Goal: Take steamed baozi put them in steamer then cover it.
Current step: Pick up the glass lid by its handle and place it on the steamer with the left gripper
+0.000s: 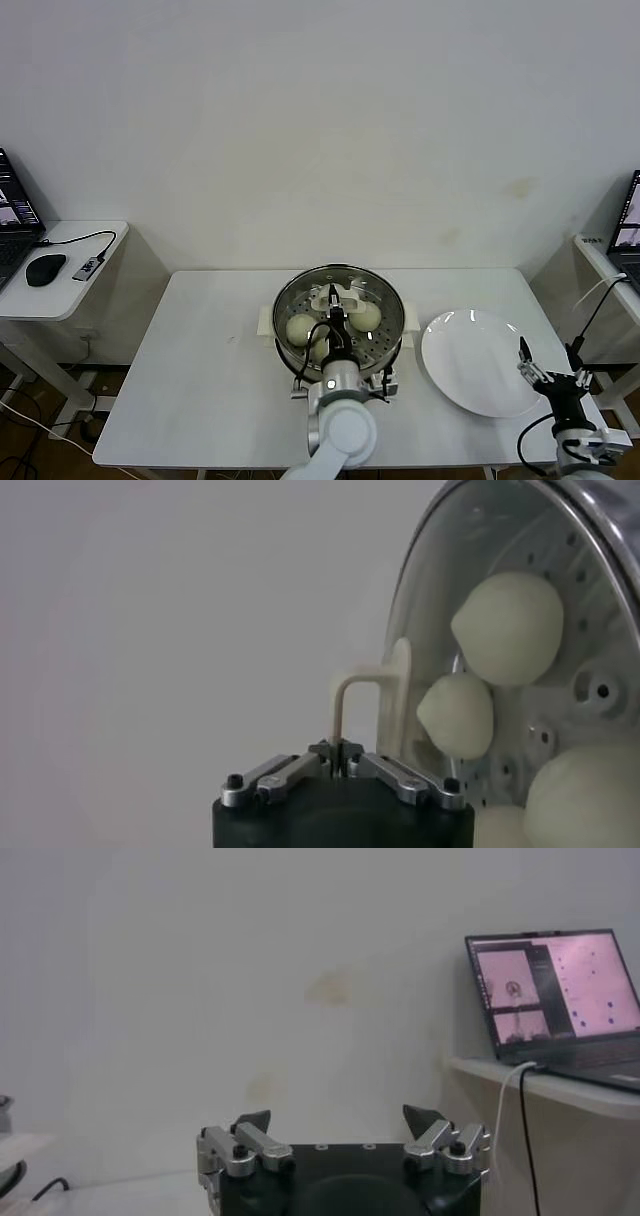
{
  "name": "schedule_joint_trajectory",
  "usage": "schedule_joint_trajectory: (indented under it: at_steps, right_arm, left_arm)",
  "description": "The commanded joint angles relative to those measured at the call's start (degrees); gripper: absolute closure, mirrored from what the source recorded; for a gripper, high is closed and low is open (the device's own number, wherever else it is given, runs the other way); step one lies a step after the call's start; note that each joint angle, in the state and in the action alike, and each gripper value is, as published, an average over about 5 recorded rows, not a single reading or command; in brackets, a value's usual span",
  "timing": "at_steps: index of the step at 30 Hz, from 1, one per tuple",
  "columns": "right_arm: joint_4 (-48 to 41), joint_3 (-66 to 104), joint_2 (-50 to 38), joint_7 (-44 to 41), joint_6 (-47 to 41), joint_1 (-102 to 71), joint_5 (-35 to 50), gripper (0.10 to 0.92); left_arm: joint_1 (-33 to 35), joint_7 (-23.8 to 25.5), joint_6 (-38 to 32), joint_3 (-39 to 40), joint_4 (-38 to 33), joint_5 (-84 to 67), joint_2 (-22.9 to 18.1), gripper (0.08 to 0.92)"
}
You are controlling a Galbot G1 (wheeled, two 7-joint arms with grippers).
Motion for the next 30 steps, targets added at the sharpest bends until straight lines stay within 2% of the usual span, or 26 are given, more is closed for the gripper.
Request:
schedule_joint_trajectory:
  at_steps: [1, 5, 8, 14, 27, 30]
  right_arm:
    - [0.17, 0.08, 0.04, -0.03, 0.01, 0.01, 0.03, 0.203]
    - [0.16, 0.14, 0.01, -0.05, 0.02, -0.05, 0.05, 0.203]
    - [0.20, 0.14, 0.01, -0.05, -0.01, -0.04, 0.04, 0.203]
    - [0.32, 0.16, 0.00, -0.05, -0.07, -0.10, 0.02, 0.203]
    - [0.61, -0.18, -0.24, -0.43, -1.09, -0.75, -0.09, 0.203]
    - [1.10, -0.85, -0.23, -0.07, -2.02, -0.91, 0.11, 0.203]
  left_arm:
    - [0.19, -0.25, 1.42, -0.06, 0.31, -0.14, 0.04, 0.870]
    - [0.70, -0.44, 0.44, -0.26, -0.63, -0.45, 0.14, 0.865]
    - [1.24, -0.40, 0.20, -0.18, -1.76, -0.59, 0.27, 0.818]
    - [3.32, -0.41, 0.15, 0.43, -4.43, -0.29, 0.59, 0.649]
    - [7.83, 1.71, 0.10, 2.24, -14.71, -0.26, 3.16, 0.269]
    - [9.33, 1.91, 0.07, 1.58, -17.93, -0.41, 4.13, 0.203]
